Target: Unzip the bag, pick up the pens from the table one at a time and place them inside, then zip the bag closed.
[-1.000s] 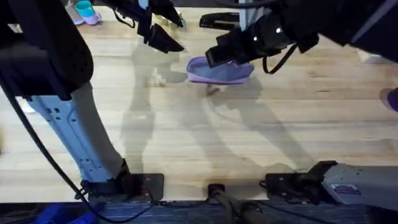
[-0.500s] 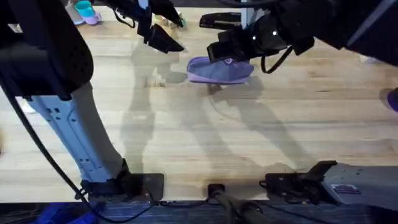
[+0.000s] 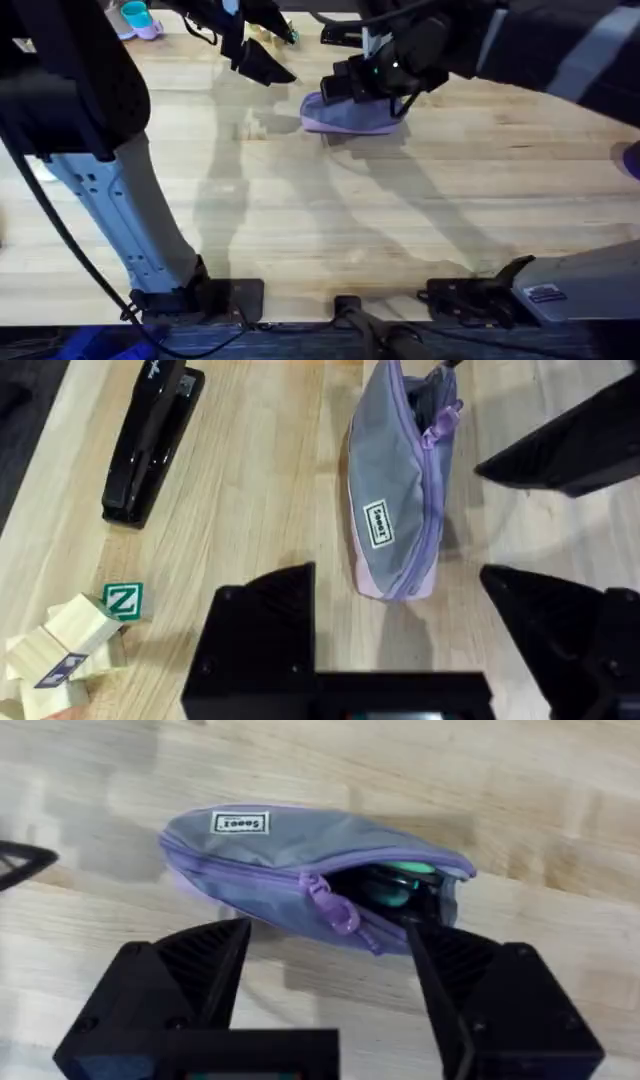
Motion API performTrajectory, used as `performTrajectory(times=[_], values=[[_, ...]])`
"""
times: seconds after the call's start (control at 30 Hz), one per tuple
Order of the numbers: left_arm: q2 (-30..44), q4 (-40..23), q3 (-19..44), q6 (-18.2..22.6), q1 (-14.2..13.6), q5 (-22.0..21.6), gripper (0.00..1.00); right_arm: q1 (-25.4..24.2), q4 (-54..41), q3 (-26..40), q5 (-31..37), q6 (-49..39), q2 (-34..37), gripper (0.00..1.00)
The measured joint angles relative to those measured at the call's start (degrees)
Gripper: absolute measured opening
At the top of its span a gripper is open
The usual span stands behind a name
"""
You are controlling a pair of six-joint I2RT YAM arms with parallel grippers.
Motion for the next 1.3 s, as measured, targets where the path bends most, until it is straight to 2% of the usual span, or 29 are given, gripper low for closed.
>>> performTrajectory(times=[0.1, 0.17, 0.33, 0.7, 0.9, 1.3], values=[[0.0, -0.2, 0.0, 0.0, 0.0, 0.0, 0.995, 0.0, 0.0, 0.0, 0.0, 0.2, 1.3, 0.924], [0.0, -0.5, 0.0, 0.0, 0.0, 0.0, 0.995, 0.0, 0.1, 0.0, 0.0, 0.2, 2.1, 0.867], [0.0, -0.6, 0.0, 0.0, 0.0, 0.0, 0.995, 0.0, 0.1, 0.0, 0.3, 0.2, 3.7, 0.636], [0.0, -0.6, 0.0, 0.0, 0.0, 0.0, 0.995, 0.0, 1.4, 0.0, 0.8, 0.2, 3.7, 0.285], [0.0, -0.6, 0.0, 0.0, 0.0, 0.0, 0.995, 0.1, 1.5, 0.0, 0.6, 0.2, 3.7, 0.043], [0.0, -0.6, 0.0, 0.0, 0.0, 0.0, 0.995, 0.1, 1.5, 0.0, 0.6, -1.5, 3.4, 0.031]])
